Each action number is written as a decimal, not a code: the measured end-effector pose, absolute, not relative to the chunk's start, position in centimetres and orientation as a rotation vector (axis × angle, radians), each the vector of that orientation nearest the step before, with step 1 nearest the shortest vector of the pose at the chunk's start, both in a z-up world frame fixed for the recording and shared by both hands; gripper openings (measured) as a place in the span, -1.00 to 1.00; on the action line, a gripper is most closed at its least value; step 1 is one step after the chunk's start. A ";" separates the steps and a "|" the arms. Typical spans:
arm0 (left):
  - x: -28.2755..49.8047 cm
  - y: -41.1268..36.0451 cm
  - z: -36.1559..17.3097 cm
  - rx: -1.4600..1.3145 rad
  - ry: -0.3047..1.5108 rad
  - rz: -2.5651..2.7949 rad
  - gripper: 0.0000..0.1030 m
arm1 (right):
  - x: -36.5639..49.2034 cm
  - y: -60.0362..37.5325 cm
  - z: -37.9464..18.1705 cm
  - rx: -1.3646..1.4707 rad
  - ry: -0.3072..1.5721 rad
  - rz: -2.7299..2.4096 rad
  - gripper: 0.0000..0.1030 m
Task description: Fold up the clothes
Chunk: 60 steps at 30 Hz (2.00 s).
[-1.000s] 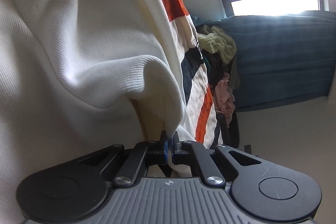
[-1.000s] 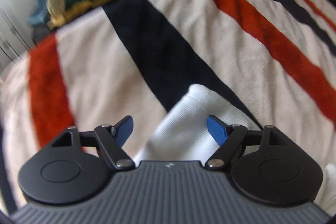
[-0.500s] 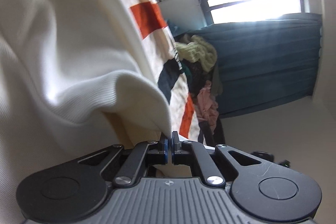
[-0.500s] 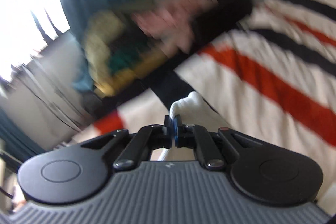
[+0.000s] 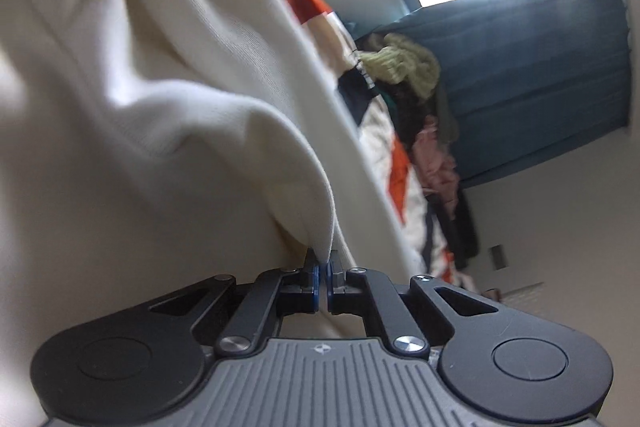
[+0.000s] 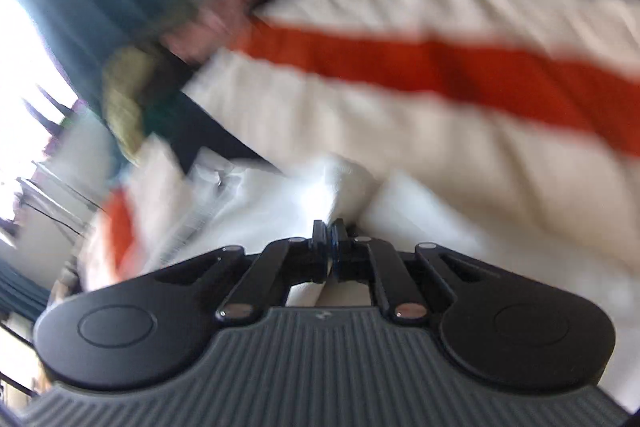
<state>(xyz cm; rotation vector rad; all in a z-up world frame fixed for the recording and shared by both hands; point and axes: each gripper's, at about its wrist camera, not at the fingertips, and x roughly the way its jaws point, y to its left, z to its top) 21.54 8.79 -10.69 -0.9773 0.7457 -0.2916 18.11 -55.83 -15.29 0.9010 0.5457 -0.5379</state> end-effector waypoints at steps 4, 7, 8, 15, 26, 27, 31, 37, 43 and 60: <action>21.2 7.9 -10.8 -0.929 0.760 -0.261 -0.94 | 18.1 -55.5 -13.6 0.886 0.472 -0.485 -0.89; 21.0 7.3 -10.8 -0.893 0.770 -0.239 -0.94 | 18.2 -54.7 -13.2 0.836 0.478 -0.495 -0.89; 20.9 7.1 -10.8 -0.881 0.774 -0.231 -0.94 | 18.2 -54.6 -13.3 0.816 0.489 -0.499 -0.89; 18.4 5.0 -8.7 -0.655 0.738 -0.206 -0.86 | 17.9 -53.7 -11.8 0.577 0.594 -0.454 -0.79; 9.7 2.5 -5.3 -0.429 0.657 -0.189 0.15 | 10.5 -45.6 -5.0 0.436 0.540 -0.214 0.60; 8.7 2.6 -5.1 -0.417 0.651 -0.176 0.28 | 9.8 -45.0 -4.5 0.420 0.533 -0.211 0.60; 5.3 3.2 -4.6 -0.396 0.640 -0.112 0.63 | 7.6 -43.1 -3.2 0.338 0.537 -0.233 0.60; 2.9 6.8 -4.3 -0.497 0.689 0.028 0.75 | 5.5 -42.9 -3.2 0.388 0.544 -0.215 0.60; 2.3 14.4 -4.5 -0.762 0.769 0.309 0.74 | 4.8 -43.4 -3.6 0.405 0.564 -0.257 0.60; -3.9 28.5 -2.5 -0.939 0.685 0.813 0.80 | 4.0 -45.1 -4.3 0.455 0.550 -0.311 0.60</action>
